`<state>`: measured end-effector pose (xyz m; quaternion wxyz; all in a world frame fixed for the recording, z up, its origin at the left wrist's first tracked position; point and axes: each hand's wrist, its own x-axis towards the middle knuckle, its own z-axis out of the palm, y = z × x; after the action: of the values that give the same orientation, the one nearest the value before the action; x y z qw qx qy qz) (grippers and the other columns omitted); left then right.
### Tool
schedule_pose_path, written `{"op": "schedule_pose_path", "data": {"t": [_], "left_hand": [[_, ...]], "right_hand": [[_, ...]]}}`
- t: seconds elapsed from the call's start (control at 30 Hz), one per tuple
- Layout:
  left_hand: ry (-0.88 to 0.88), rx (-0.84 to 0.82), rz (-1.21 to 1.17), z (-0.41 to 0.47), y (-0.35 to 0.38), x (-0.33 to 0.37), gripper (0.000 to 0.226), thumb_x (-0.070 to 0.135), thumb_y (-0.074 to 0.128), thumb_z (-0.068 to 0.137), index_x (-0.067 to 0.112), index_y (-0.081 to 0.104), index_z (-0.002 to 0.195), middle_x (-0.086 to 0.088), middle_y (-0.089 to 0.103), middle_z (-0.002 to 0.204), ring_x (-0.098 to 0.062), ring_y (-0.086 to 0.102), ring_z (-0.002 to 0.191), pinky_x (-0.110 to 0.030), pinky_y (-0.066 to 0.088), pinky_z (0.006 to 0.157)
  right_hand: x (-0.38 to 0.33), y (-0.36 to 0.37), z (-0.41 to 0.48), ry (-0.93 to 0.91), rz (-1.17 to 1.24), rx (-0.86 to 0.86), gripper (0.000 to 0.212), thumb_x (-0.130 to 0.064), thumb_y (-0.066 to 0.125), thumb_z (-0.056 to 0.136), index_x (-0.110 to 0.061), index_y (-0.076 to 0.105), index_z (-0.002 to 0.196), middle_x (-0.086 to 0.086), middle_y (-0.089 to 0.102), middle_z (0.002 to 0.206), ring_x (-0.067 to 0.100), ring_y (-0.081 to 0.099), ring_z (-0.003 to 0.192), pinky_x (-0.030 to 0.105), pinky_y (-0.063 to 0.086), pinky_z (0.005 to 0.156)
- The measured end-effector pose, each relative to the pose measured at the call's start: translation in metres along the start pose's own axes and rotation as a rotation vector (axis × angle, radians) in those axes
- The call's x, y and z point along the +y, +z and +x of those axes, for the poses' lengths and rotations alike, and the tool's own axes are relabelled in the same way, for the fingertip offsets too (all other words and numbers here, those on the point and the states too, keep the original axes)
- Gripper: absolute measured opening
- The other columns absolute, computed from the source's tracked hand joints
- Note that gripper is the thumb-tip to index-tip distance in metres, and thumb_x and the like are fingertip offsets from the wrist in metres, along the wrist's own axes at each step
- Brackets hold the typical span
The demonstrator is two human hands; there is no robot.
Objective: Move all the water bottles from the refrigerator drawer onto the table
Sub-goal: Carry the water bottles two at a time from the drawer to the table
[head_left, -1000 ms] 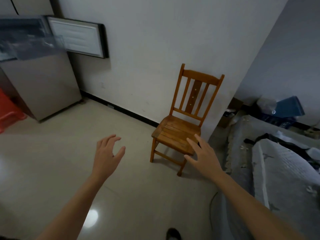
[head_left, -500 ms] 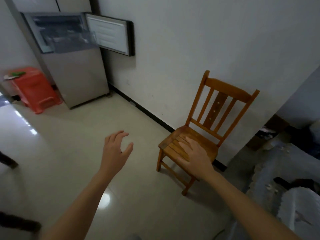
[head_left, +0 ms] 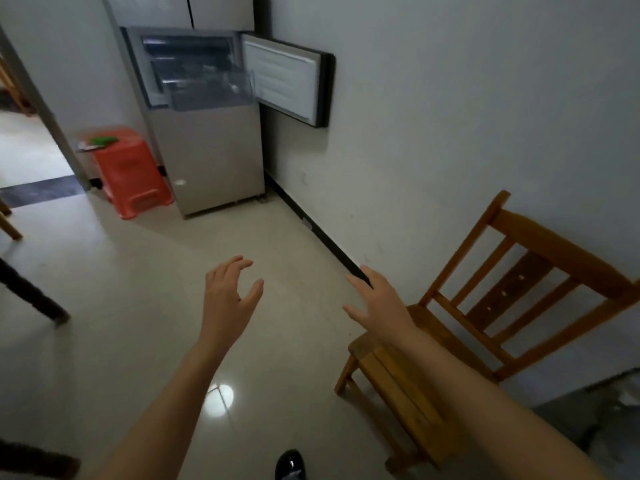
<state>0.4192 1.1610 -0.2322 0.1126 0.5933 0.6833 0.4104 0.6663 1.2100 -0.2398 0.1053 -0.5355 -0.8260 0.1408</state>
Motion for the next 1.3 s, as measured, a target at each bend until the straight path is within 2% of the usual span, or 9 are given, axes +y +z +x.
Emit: {"op": "schedule_pose_path", "data": {"t": [0.1,0.23,0.37,0.53,0.67,0.77,0.9,1.07,1.3], "left_hand": [[0.002,0.055,-0.018,0.051,0.01,-0.008,0.048,0.035,0.054,0.078,0.001,0.06,0.111,-0.019,0.057,0.119,-0.036,0.046,0.113,-0.031,0.028,0.094],[-0.014,0.123,-0.021,0.103,0.016,-0.024,0.034,0.009,0.066,0.081,-0.001,0.058,0.113,-0.021,0.055,0.121,-0.037,0.044,0.115,-0.032,0.027,0.094],[-0.052,0.155,0.005,0.136,0.018,-0.045,0.034,0.011,0.066,0.081,-0.001,0.059,0.112,-0.022,0.056,0.12,-0.038,0.045,0.114,-0.033,0.028,0.094],[-0.127,0.175,0.034,0.177,0.029,-0.072,0.044,0.026,0.054,0.076,0.0,0.059,0.111,-0.021,0.056,0.12,-0.038,0.045,0.113,-0.033,0.028,0.093],[-0.129,0.195,0.064,0.228,0.046,-0.085,0.041,0.023,0.057,0.077,0.0,0.059,0.111,-0.021,0.057,0.117,-0.038,0.046,0.111,-0.032,0.028,0.092],[-0.123,0.238,0.089,0.278,0.059,-0.089,0.034,0.012,0.065,0.08,-0.002,0.059,0.111,-0.022,0.057,0.116,-0.04,0.047,0.11,-0.033,0.029,0.091],[-0.133,0.263,0.123,0.339,0.067,-0.092,0.041,0.022,0.057,0.075,-0.002,0.06,0.109,-0.022,0.059,0.112,-0.04,0.05,0.107,-0.035,0.031,0.09],[-0.217,0.318,0.137,0.387,0.075,-0.109,0.042,0.023,0.056,0.075,-0.001,0.06,0.109,-0.022,0.059,0.115,-0.038,0.049,0.109,-0.034,0.03,0.092],[-0.281,0.402,0.183,0.451,0.068,-0.15,0.042,0.023,0.056,0.076,-0.002,0.059,0.11,-0.022,0.058,0.115,-0.038,0.048,0.11,-0.034,0.03,0.092]], "right_hand": [[0.005,-0.011,0.055,-0.045,-0.003,0.028,0.062,-0.04,0.052,0.087,-0.01,0.037,0.139,0.021,0.025,0.148,0.031,0.025,0.138,0.035,0.018,0.113],[0.007,-0.018,0.122,-0.077,0.011,0.046,0.058,-0.028,0.06,0.088,-0.007,0.039,0.138,0.022,0.028,0.147,0.032,0.027,0.137,0.036,0.02,0.112],[0.012,-0.016,0.174,-0.107,0.022,0.06,0.058,-0.027,0.06,0.088,-0.008,0.039,0.138,0.02,0.028,0.148,0.031,0.027,0.137,0.037,0.021,0.112],[0.023,-0.008,0.246,-0.15,0.037,0.043,0.058,-0.027,0.061,0.087,-0.009,0.039,0.138,0.019,0.027,0.148,0.03,0.026,0.138,0.037,0.021,0.112],[0.037,-0.003,0.308,-0.207,0.021,0.012,0.059,-0.03,0.059,0.088,-0.012,0.036,0.14,0.018,0.025,0.15,0.028,0.023,0.139,0.034,0.019,0.113],[0.047,-0.007,0.367,-0.244,0.018,0.01,0.06,-0.032,0.057,0.089,-0.013,0.033,0.141,0.016,0.023,0.151,0.027,0.021,0.14,0.033,0.017,0.113],[0.052,-0.015,0.438,-0.304,0.008,0.0,0.062,-0.033,0.058,0.089,-0.012,0.033,0.141,0.016,0.025,0.15,0.027,0.022,0.14,0.034,0.018,0.114],[0.05,-0.009,0.512,-0.388,-0.005,-0.042,0.062,-0.033,0.06,0.087,-0.011,0.036,0.139,0.019,0.028,0.148,0.03,0.025,0.138,0.04,0.022,0.114],[0.037,0.006,0.6,-0.446,0.0,-0.103,0.061,-0.034,0.058,0.088,-0.014,0.035,0.14,0.016,0.024,0.15,0.028,0.021,0.14,0.035,0.017,0.114]]}}
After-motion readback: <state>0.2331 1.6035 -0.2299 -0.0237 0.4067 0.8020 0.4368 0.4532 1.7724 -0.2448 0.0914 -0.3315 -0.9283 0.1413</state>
